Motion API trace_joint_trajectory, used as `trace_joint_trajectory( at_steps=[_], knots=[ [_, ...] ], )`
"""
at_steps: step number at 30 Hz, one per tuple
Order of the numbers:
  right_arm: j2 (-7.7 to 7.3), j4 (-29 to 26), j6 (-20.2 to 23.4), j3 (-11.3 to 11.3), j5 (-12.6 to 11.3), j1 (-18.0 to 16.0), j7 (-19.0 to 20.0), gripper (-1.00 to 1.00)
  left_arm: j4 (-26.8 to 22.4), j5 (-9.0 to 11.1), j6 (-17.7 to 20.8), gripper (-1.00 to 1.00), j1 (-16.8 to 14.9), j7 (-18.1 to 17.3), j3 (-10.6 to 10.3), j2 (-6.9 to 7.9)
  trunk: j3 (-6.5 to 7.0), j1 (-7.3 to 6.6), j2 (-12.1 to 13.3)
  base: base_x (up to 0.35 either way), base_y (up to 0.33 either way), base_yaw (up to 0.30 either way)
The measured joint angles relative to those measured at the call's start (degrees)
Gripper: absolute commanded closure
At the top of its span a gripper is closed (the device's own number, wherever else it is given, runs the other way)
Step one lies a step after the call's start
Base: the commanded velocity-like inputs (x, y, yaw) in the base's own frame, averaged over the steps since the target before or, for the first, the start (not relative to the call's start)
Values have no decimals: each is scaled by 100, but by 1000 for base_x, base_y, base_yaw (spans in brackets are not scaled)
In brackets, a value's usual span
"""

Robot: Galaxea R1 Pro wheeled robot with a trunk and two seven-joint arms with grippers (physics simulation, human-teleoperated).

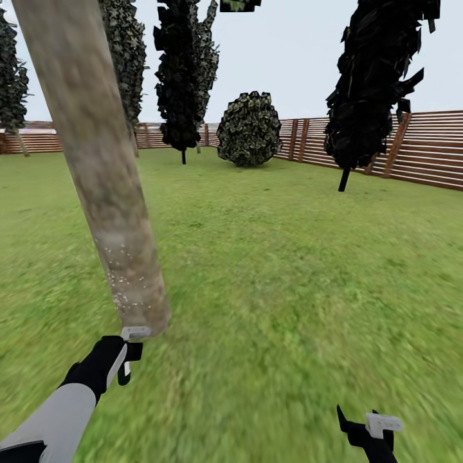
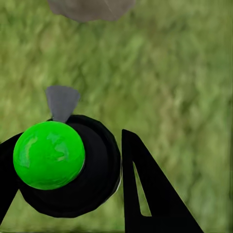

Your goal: In the garden, pick up the pesticide atomizer on the floor and spray pesticide onto both trees until each tree trunk is fully covered.

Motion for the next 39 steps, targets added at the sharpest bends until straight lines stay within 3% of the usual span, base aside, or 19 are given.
trace_joint_trajectory(
  at_steps=[10, 24, 39],
  knots=[
    [0, 69, 0, 2, 6, 0, 0, -100, -4, 14, 0, 100, 0, 29, 2, -80, 0, 0, 0, 89, -261, 267],
    [0, 70, 0, 2, 4, 0, -6, -100, -46, 5, 0, 100, 0, 32, 2, -121, 0, 0, 0, 141, -246, 42],
    [0, 70, -2, 2, 1, 0, -9, -100, -48, -12, 0, 100, 0, 33, 2, -200, 0, 0, 0, 2, -274, 266]
  ],
)
